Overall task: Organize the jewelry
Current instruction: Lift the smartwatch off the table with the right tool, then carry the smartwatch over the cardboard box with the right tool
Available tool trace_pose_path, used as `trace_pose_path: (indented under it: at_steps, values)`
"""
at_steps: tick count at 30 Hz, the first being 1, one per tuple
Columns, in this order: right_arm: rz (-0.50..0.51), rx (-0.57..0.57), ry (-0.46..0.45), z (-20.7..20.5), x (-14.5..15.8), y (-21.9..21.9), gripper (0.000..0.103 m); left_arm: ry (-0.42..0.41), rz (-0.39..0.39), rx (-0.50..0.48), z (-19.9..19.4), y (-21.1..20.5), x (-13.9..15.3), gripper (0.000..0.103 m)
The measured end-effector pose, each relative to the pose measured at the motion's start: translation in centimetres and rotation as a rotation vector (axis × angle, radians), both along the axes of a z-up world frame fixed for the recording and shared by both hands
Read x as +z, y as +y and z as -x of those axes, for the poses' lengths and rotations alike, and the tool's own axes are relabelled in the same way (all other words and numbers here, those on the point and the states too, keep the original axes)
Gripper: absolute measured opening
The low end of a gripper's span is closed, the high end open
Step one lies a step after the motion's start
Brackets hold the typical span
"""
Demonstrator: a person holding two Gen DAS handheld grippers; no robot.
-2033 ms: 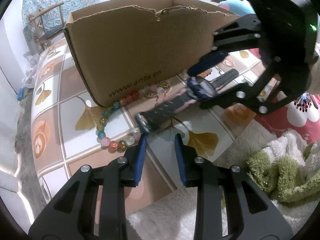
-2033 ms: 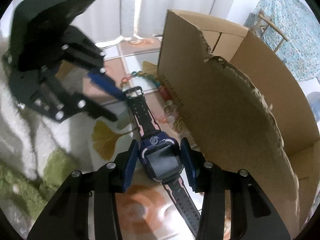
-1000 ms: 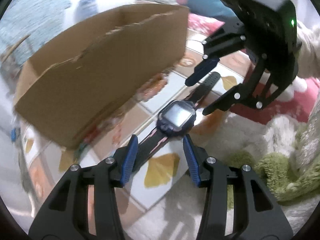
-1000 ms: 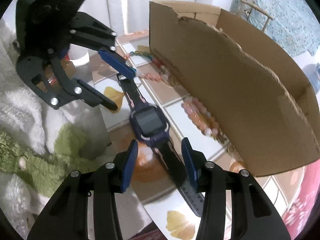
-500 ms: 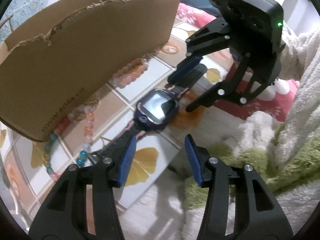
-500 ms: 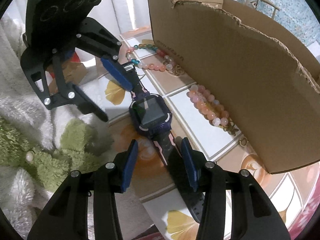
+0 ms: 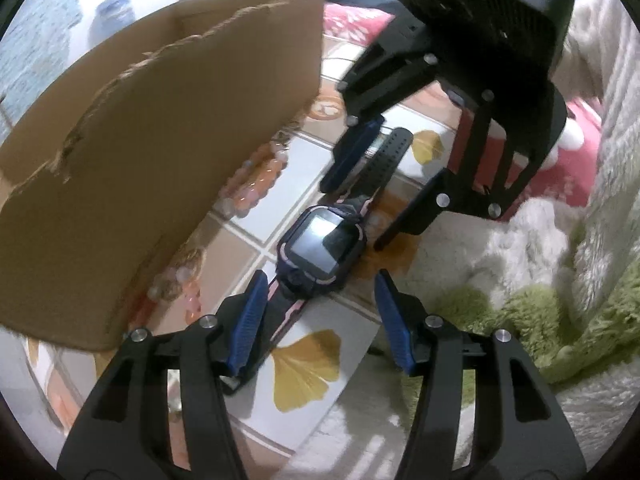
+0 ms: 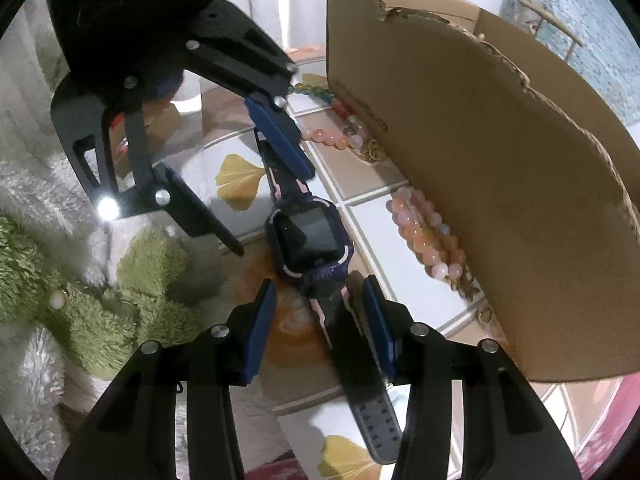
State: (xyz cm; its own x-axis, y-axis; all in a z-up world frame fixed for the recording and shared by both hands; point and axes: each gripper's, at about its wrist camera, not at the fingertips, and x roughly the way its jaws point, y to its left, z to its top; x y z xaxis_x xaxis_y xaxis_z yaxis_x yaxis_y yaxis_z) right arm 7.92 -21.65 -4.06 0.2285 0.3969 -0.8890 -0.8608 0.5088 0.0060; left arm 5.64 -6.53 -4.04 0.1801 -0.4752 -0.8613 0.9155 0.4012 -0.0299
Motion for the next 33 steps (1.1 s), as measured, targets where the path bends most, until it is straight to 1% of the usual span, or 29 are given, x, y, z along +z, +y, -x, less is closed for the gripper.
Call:
trace_pose_path:
  at_steps: [5, 12, 14, 15, 18, 19, 20, 22, 25, 30, 33]
  values:
    - [0.023, 0.054, 0.008, -0.6, 0.0, 0.9, 0.044, 0.006, -0.024, -0.061, -0.7, -1.2, -0.7, 0.053]
    - [0.026, 0.104, 0.048, -1.4, 0.0, 1.9, 0.043, 0.006, -0.028, -0.140, -0.9, -1.8, -0.8, 0.053]
    - [0.028, 0.120, 0.053, -1.6, 0.1, 2.2, 0.038, 0.004, -0.035, -0.160, -0.8, -2.5, -0.7, 0.052]
    - [0.029, 0.126, 0.057, -1.7, 0.1, 2.1, 0.037, -0.002, -0.038, -0.174, -0.6, -2.7, -0.7, 0.052]
    - [0.036, 0.137, 0.054, -1.7, 0.2, 2.6, 0.037, -0.009, -0.044, -0.185, -0.1, -2.7, -0.6, 0.050]
    - [0.036, 0.134, 0.057, -1.7, 0.2, 2.7, 0.036, -0.018, -0.045, -0.180, -0.1, -2.8, -0.6, 0.045]
    - [0.035, 0.129, 0.060, -1.8, 0.3, 2.9, 0.036, -0.020, -0.045, -0.174, 0.2, -2.0, -0.6, 0.043]
    - [0.030, 0.116, 0.059, -1.8, 0.3, 3.0, 0.035, -0.009, -0.041, -0.165, 0.3, -2.0, -0.5, 0.043]
    - [0.038, 0.109, 0.035, -1.3, 0.5, 3.6, 0.035, -0.065, -0.049, -0.170, 0.8, -2.5, -0.1, 0.042]
    - [0.054, 0.103, -0.027, 0.1, 1.5, 4.4, 0.035, -0.107, -0.042, -0.157, 1.9, -2.3, 0.8, 0.042]
    - [0.061, 0.099, -0.073, 1.1, 2.4, 4.8, 0.035, -0.158, -0.038, -0.150, 2.9, -1.7, 2.0, 0.042]
